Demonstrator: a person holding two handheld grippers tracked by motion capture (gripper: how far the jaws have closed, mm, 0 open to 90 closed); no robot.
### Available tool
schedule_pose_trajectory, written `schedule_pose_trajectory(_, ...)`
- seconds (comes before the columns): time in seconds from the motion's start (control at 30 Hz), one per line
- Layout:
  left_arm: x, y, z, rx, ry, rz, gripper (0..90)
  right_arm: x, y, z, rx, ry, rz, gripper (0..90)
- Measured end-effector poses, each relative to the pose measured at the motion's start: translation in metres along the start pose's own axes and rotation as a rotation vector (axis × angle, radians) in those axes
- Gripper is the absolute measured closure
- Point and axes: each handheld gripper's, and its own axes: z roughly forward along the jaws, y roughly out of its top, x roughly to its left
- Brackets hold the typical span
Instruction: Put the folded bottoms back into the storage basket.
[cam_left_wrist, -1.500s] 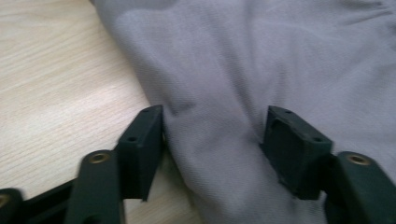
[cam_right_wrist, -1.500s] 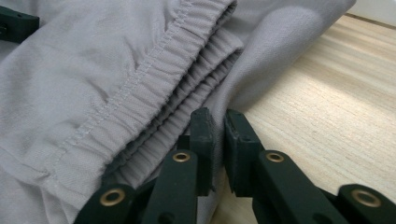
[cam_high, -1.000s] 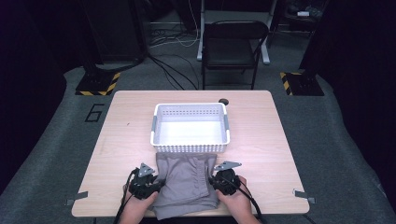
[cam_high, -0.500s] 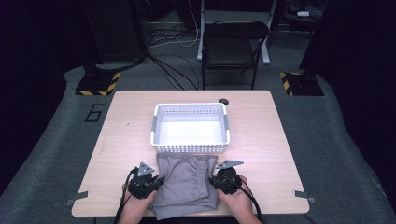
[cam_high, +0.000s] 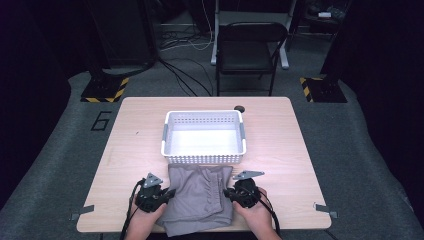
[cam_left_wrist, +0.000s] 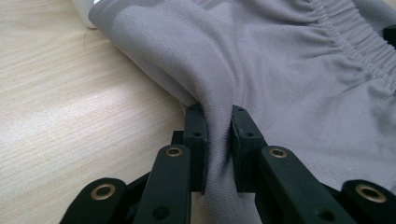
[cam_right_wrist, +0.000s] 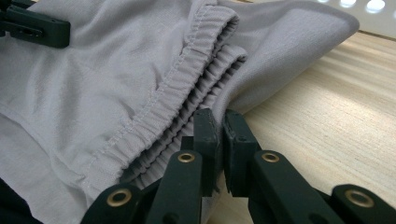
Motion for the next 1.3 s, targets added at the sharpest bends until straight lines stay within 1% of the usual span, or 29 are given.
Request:
schedule_pose_trajectory(0.03,-0.001,0.0,0.0,-0.008,0.003,-0.003,79.3,-0.001,0.0,0.0,-0.001,-0.002,-0.009,85.5)
schedule_pose_trajectory(0.07,0.0,0.0,-0.001,-0.003,-0.004,0.002,79.3,0.0,0.0,-0.001,-0.001,0.002,-0.002,85.5)
schedule_pose_trajectory(0.1,-0.001,0.0,-0.002,-0.012,-0.001,-0.009,79.3,0.0,0.0,-0.001,0.001,0.007,-0.003,85.5)
schedule_pose_trajectory(0.17,-0.002,0.001,-0.003,-0.019,0.001,-0.014,79.3,0.001,0.001,-0.003,0.008,0.008,0.004,85.5)
schedule_pose_trajectory(0.3,-0.003,0.002,-0.006,-0.018,-0.005,-0.011,79.3,0.002,0.001,-0.005,0.007,0.012,-0.007,85.5)
schedule_pose_trajectory(0.4,-0.003,0.002,-0.007,-0.019,-0.006,-0.014,79.3,0.006,0.001,-0.007,0.012,0.021,0.016,85.5)
schedule_pose_trajectory(0.43,-0.003,0.002,-0.008,-0.024,-0.006,-0.016,79.3,0.004,0.002,-0.007,0.004,0.023,-0.003,85.5)
schedule_pose_trajectory(0.47,-0.003,0.003,-0.009,-0.025,-0.004,-0.017,79.3,0.004,0.002,-0.008,-0.002,0.018,-0.009,85.6)
schedule_pose_trajectory(0.5,-0.003,0.004,-0.011,-0.017,-0.015,-0.02,79.3,0.005,0.002,-0.009,-0.003,0.024,-0.006,85.6)
schedule_pose_trajectory(0.53,-0.003,0.004,-0.011,-0.028,-0.012,-0.024,79.3,0.005,0.002,-0.009,-0.003,0.023,-0.003,85.6)
schedule_pose_trajectory(0.57,-0.003,0.004,-0.012,-0.019,-0.024,-0.024,79.4,0.006,0.003,-0.01,-0.002,0.022,-0.005,85.5)
schedule_pose_trajectory(0.6,-0.004,0.005,-0.013,-0.03,-0.019,-0.03,79.4,0.006,0.003,-0.011,-0.004,0.026,-0.004,85.6)
schedule_pose_trajectory(0.7,-0.004,0.007,-0.018,-0.037,-0.026,-0.033,79.4,0.008,0.003,-0.014,-0.007,0.029,0.026,85.6)
schedule_pose_trajectory(0.73,-0.004,0.007,-0.019,-0.041,-0.027,-0.033,79.4,0.006,0.003,-0.014,-0.02,0.033,0.007,85.6)
schedule_pose_trajectory(0.77,-0.004,0.008,-0.02,-0.039,-0.031,-0.032,79.4,0.007,0.004,-0.016,-0.006,0.041,0.036,85.5)
schedule_pose_trajectory(0.8,-0.003,0.008,-0.021,-0.045,-0.031,-0.035,79.4,0.006,0.004,-0.016,-0.023,0.045,0.027,85.5)
schedule_pose_trajectory(0.83,-0.003,0.008,-0.022,-0.043,-0.035,-0.038,79.4,0.007,0.004,-0.017,-0.014,0.054,0.056,85.5)
schedule_pose_trajectory(0.9,-0.003,0.008,-0.023,-0.047,-0.04,-0.042,79.4,0.006,0.005,-0.018,-0.02,0.058,0.046,85.5)
schedule_pose_trajectory(0.93,-0.003,0.009,-0.023,-0.044,-0.046,-0.047,79.4,0.006,0.006,-0.019,-0.02,0.058,0.049,85.5)
schedule_pose_trajectory(0.97,-0.003,0.009,-0.023,-0.056,-0.04,-0.05,79.4,0.007,0.006,-0.019,-0.016,0.058,0.055,85.5)
schedule_pose_trajectory(1.0,-0.003,0.01,-0.025,-0.05,-0.048,-0.052,79.4,0.007,0.007,-0.019,-0.016,0.057,0.048,85.5)
schedule_pose_trajectory(1.03,-0.004,0.01,-0.025,-0.063,-0.042,-0.058,79.4,0.007,0.008,-0.02,-0.02,0.053,0.041,85.5)
schedule_pose_trajectory(1.07,-0.004,0.011,-0.027,-0.054,-0.05,-0.049,79.4,0.007,0.008,-0.02,-0.021,0.05,0.029,85.6)
schedule_pose_trajectory(1.1,-0.005,0.011,-0.027,-0.067,-0.052,-0.06,79.4,0.008,0.01,-0.022,-0.019,0.045,0.027,85.5)
schedule_pose_trajectory(1.13,-0.005,0.012,-0.029,-0.058,-0.058,-0.055,79.4,0.008,0.01,-0.023,-0.024,0.044,0.017,85.6)
schedule_pose_trajectory(1.17,-0.006,0.012,-0.029,-0.073,-0.05,-0.064,79.4,0.008,0.011,-0.025,-0.014,0.045,0.025,85.6)
schedule_pose_trajectory(1.23,-0.007,0.014,-0.03,-0.063,-0.059,-0.059,79.4,0.006,0.013,-0.027,-0.012,0.053,0.02,85.5)
schedule_pose_trajectory(1.27,-0.007,0.014,-0.03,-0.063,-0.062,-0.057,79.4,0.006,0.013,-0.027,-0.02,0.048,0.016,85.5)
schedule_pose_trajectory(1.3,-0.008,0.015,-0.03,-0.069,-0.058,-0.058,79.4,0.006,0.014,-0.028,-0.01,0.046,0.017,85.5)
